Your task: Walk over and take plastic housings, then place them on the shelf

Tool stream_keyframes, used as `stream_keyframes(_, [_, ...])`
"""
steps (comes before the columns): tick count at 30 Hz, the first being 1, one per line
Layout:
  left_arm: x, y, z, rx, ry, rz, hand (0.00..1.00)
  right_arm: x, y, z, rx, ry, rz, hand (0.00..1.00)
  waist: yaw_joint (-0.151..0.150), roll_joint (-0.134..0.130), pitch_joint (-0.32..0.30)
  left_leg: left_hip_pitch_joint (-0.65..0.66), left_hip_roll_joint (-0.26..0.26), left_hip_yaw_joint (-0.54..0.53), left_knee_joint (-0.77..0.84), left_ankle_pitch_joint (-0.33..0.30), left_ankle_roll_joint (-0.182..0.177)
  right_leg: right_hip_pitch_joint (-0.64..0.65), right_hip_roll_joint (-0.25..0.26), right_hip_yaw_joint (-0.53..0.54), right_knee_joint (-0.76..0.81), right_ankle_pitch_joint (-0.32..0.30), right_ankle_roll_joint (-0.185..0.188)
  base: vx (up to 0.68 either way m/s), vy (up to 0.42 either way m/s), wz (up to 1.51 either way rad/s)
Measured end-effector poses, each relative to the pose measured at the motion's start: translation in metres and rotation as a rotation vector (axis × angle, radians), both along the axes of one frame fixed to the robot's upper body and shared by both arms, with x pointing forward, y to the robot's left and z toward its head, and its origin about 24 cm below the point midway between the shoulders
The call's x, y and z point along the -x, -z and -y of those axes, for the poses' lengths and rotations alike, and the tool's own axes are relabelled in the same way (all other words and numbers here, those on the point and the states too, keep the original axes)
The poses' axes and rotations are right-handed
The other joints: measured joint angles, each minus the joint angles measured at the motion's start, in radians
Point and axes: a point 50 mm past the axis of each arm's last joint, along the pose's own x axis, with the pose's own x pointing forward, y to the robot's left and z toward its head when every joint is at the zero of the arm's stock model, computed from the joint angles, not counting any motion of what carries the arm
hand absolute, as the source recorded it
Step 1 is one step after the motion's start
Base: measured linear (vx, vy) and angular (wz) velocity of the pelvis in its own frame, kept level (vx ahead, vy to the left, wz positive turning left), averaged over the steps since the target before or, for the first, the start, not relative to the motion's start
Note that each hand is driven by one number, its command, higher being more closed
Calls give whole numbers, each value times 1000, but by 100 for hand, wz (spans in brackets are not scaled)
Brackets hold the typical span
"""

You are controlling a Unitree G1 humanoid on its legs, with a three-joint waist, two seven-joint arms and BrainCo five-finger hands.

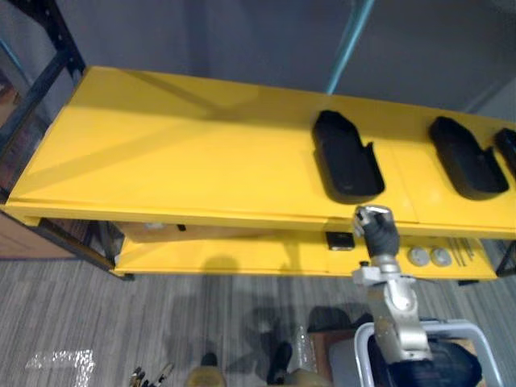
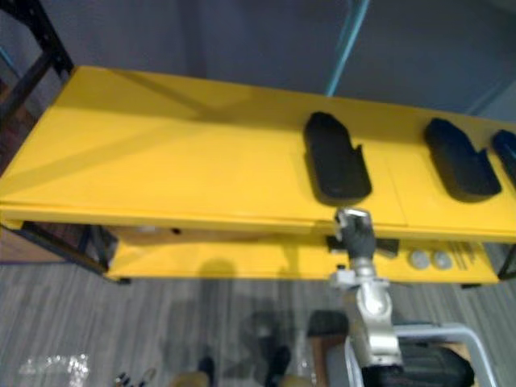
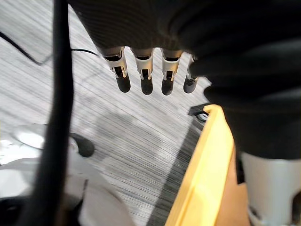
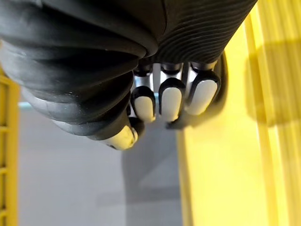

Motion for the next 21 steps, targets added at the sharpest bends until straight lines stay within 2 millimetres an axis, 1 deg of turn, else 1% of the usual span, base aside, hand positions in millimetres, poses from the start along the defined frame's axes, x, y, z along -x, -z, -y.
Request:
stream_keyframes(2, [-1,0,1,4,-3,-7,0,-7,-6,-5,-4,6,19,100,8,7,8,3,0,-1,3,-1,-1,2,-2,0,7,0,0,48,34,5])
stream_keyframes(4, [-4,0,5,13,23,-8,0,-10,-7,-7,-10,26,16,100,10,14,13,2,2,-2,14,-3,-5,3,-4,0,20,0,0,24,31,6])
stream_keyframes(6, [-7,-1,6,13,37,2,0,-12,-5,-5,-16,52,4,100,19,17,16,2,3,-2,23,-6,-8,7,-5,0,28,0,0,8,26,7])
stream_keyframes(7, [-9,-2,6,12,40,13,0,-14,-2,-4,-22,72,-10,100,22,16,19,2,3,-4,25,-7,-6,9,-6,0,29,0,0,-7,14,6])
stream_keyframes(11, [-11,-3,7,12,40,19,0,-18,-3,-7,-24,94,-12,100,23,14,40,-1,3,-5,31,-16,8,12,-6,0,29,-1,2,-39,4,2])
stream_keyframes(14, [-12,-3,7,9,39,19,0,-18,-1,-8,-37,123,-26,100,25,12,45,-10,1,-4,36,-18,11,11,-8,0,29,-4,4,-50,-11,1])
stream_keyframes(15, [-13,-4,6,7,39,22,0,-18,-1,-8,-40,130,-27,100,25,5,47,-14,-5,-4,39,-19,13,10,-15,0,29,-18,11,0,0,0])
stream_keyframes(16, [-13,-4,6,5,38,23,0,-18,0,-8,-40,131,-27,100,25,2,48,-15,-10,-4,40,-19,13,10,-19,1,28,-27,8,-25,-32,0])
stream_keyframes(17, [-13,-4,6,5,37,23,0,-18,0,-7,-41,135,-29,100,25,2,50,-16,-15,-2,41,-19,13,10,-25,1,28,-38,9,0,0,0])
stream_keyframes(21, [-13,-4,6,5,37,24,0,-15,4,-1,-50,180,-49,100,23,5,51,-16,-15,-2,42,-19,13,10,-24,2,28,-38,9,0,0,0])
